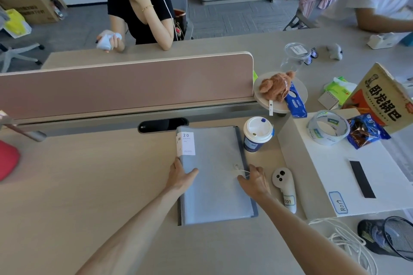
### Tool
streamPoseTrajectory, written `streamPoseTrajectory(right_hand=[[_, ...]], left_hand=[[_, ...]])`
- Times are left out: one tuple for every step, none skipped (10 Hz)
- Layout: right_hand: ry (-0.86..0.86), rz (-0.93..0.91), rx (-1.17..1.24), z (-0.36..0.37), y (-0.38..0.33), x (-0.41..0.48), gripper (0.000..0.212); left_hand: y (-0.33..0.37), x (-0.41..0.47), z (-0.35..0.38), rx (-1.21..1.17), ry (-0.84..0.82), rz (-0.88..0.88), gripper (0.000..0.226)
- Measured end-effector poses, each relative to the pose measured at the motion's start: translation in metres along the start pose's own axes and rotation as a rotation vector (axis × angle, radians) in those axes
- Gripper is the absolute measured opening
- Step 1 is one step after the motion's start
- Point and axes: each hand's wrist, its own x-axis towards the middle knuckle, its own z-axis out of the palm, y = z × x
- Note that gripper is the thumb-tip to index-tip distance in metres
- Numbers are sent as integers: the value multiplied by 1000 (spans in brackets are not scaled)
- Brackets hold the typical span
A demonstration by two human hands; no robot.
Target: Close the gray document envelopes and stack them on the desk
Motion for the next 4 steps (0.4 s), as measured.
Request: streamPoseTrajectory(right_hand=[[107, -59, -65, 2, -2, -8, 42], [194, -229, -94, 5, -14, -19, 40], [202, -372, -105, 10, -34, -29, 40], [98, -372, -90, 13, -66, -41, 37]], left_hand=[[-6, -2, -1, -31, -10, 51, 65], [-16, 10, -2, -52, -21, 80, 70], [-43, 46, 3, -58, -54, 109, 61], [-33, 19, -25, 43, -77, 190, 52]])
